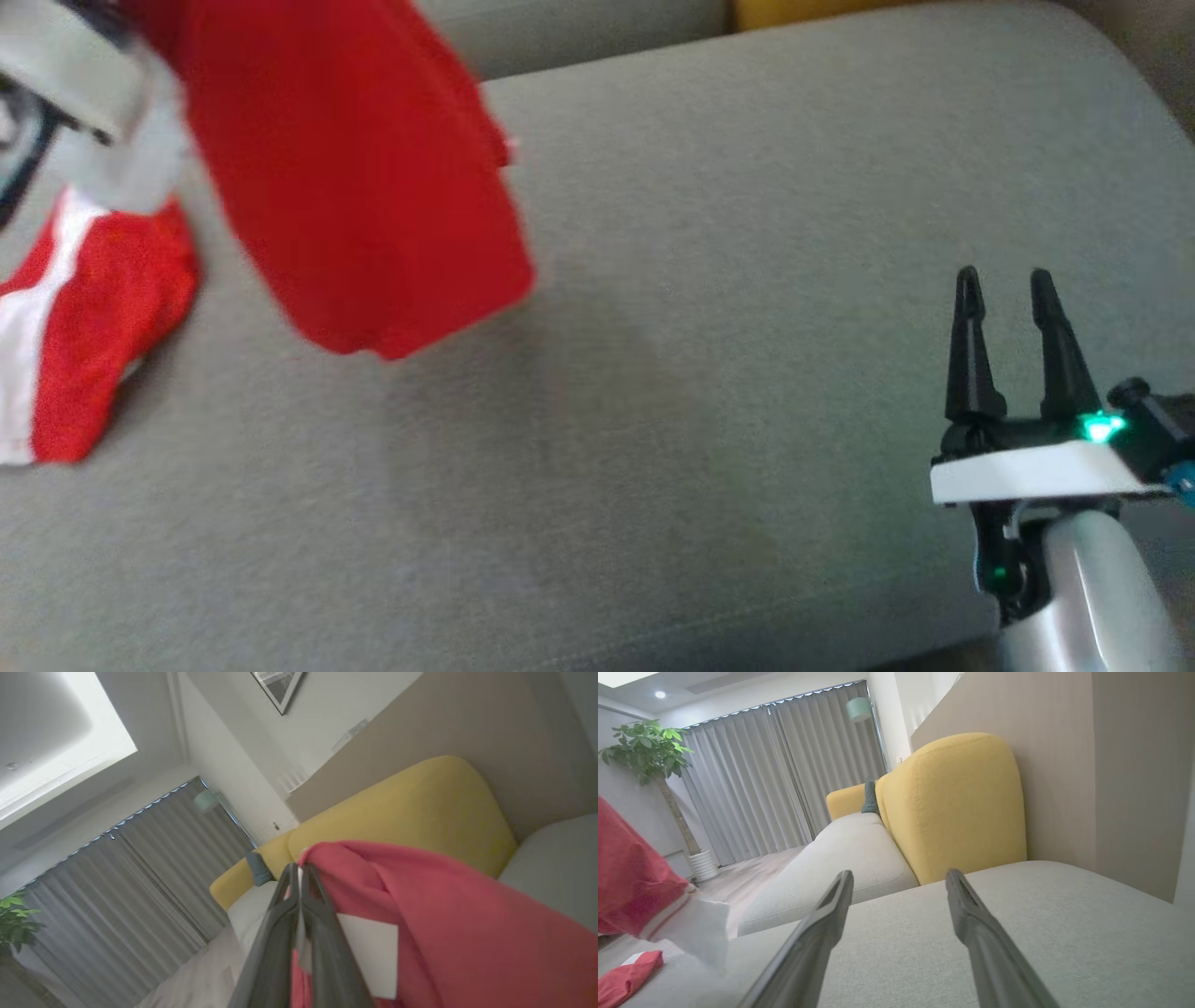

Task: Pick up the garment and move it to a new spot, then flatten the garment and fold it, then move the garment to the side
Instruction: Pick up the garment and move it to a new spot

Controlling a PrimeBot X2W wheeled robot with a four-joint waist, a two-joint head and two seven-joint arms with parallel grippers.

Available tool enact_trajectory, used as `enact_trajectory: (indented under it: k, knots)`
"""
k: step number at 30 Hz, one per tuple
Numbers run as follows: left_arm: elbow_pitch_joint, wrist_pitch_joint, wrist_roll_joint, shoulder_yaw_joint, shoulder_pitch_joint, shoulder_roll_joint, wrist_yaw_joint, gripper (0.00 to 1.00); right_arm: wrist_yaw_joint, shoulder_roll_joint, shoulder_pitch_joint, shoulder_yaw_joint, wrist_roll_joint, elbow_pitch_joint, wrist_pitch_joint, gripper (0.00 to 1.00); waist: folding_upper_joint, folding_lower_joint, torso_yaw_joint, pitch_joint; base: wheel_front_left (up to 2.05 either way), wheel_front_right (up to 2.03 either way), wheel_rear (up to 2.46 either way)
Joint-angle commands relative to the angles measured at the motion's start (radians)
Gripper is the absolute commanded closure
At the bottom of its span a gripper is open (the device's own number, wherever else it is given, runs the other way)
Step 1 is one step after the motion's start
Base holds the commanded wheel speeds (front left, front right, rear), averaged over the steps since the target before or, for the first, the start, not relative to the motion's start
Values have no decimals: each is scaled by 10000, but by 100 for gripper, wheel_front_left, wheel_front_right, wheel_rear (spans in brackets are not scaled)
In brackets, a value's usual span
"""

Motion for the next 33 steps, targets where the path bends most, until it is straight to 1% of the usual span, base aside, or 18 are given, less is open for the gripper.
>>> enact_trajectory:
  k: [1,4,6,9,12,16,17,18,21,24,26,30,31,33]
  knots:
    - [-267,138,93,327,-488,302,-39,100,-7,-56,-633,312,81,-425,-105,0,-1,1,-628,369,0,0,0]
    - [-262,466,220,-107,-549,-38,-161,100,-7,-56,-889,423,292,-576,-105,0,-1,1,-1258,694,0,0,0]
    - [-32,580,230,-364,-531,-368,-206,100,-7,-56,-1040,511,442,-662,-105,0,-1,1,-1683,872,0,0,0]
    - [521,582,242,-729,-508,-1038,-221,100,-7,-56,-1211,662,639,-769,-105,0,-1,1,-2287,1115,0,0,0]
    - [1284,380,118,-937,-539,-1952,-113,100,-7,-56,-1321,757,768,-846,-105,0,-1,1,-2791,1291,0,0,0]
    - [2335,31,-235,-1097,-628,-3445,20,100,-7,-56,-1392,725,854,-917,-105,0,-1,1,-3156,1466,0,0,0]
    - [2570,-62,-376,-1091,-630,-3804,40,15,-7,-56,-1400,717,871,-927,-105,0,-1,1,-3204,1500,0,0,0]
    - [2780,-158,-446,-1138,-661,-4091,13,0,-7,-56,-1406,709,889,-937,-105,0,-1,1,-3230,1522,0,0,0]
    - [3292,-488,-699,-1099,-776,-4654,-58,0,-7,-56,-1408,650,901,-948,-105,0,-1,1,-3192,1542,0,0,0]
    - [3643,-855,-804,-925,-979,-4740,-57,0,-7,-56,-1376,573,841,-934,-105,0,-1,1,-2919,1489,0,0,0]
    - [3806,-1052,-867,-764,-1077,-4637,-62,0,-7,-56,-1332,512,762,-920,-105,0,-1,1,-2615,1411,0,0,0]
    - [3901,-1316,-1030,-338,-1048,-4207,-42,0,-7,-56,-1269,391,543,-880,-105,0,-1,1,-1818,1205,0,0,0]
    - [3901,-1316,-1030,-338,-1048,-4207,-42,0,-7,-56,-1269,391,543,-880,-105,0,-1,1,-1818,1205,0,0,0]
    - [3791,-1392,-1098,-105,-845,-3925,12,0,-7,-56,-1232,321,384,-845,-105,0,-1,1,-1332,1088,0,0,0]
